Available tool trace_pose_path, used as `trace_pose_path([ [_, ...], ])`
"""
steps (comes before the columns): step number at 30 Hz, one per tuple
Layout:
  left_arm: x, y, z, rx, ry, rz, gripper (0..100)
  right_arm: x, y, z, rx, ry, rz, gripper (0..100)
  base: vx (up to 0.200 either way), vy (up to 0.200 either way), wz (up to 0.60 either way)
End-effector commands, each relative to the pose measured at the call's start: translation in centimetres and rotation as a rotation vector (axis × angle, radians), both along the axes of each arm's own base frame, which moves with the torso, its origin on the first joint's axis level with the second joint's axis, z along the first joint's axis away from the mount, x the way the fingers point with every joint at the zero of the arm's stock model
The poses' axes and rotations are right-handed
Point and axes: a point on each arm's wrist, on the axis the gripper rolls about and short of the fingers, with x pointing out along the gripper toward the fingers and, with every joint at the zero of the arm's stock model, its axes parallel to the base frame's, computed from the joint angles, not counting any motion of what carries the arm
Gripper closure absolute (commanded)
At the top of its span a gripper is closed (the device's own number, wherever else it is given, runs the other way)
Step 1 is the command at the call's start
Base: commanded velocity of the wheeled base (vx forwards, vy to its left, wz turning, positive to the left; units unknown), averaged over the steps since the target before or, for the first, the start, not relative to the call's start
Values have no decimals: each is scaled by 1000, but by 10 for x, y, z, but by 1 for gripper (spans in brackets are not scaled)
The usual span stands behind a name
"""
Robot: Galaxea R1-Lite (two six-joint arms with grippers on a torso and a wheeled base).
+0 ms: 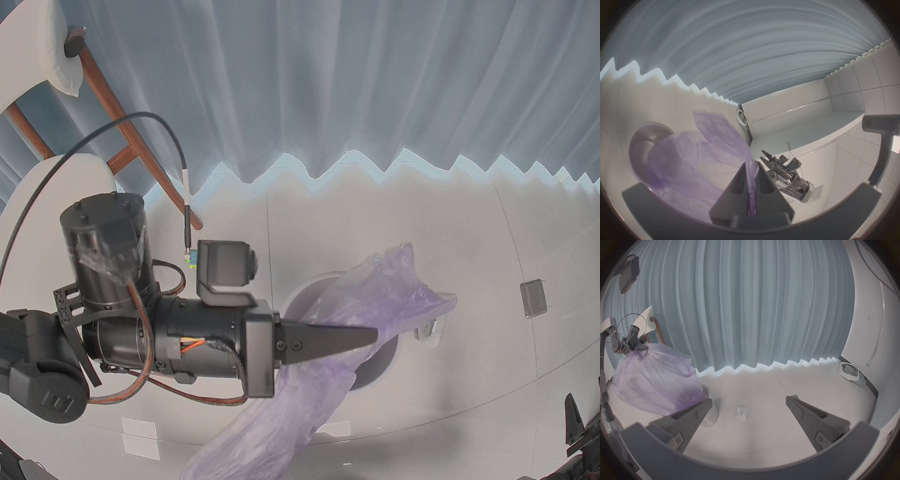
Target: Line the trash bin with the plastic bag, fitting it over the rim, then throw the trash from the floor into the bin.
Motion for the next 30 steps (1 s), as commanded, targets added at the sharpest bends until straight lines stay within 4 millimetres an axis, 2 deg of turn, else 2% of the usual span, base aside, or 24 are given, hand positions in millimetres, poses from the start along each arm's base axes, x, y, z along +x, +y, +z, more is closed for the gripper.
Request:
trace_pose_path([
  [1,30,0,-6,20,-5,68,100,0,0,-5,0,1,1,0,0,0,0],
  [5,47,-6,-4,11,-25,87,100,0,0,-5,-2,1,1,0,0,0,0],
  [10,59,-15,13,-37,-92,89,100,0,0,-5,-2,1,1,0,0,0,0],
  [12,70,-20,25,-59,-149,112,100,0,0,-5,-2,2,1,0,0,0,0],
  [16,91,-27,32,-58,-279,142,100,0,0,-5,-2,2,1,0,0,0,0],
  [20,93,-30,23,14,-374,139,100,0,0,-5,-2,1,1,0,0,0,0],
  [22,87,-32,4,121,-427,172,100,0,0,-5,-2,1,1,0,0,0,0],
  [28,68,-39,-18,178,-385,135,100,0,0,-5,-2,2,3,0,0,0,0],
  [29,62,-37,-32,222,-373,133,100,0,0,-5,-2,1,3,0,0,0,0],
  [30,59,-36,-37,242,-374,133,100,0,0,-5,-2,1,3,0,0,0,0],
])
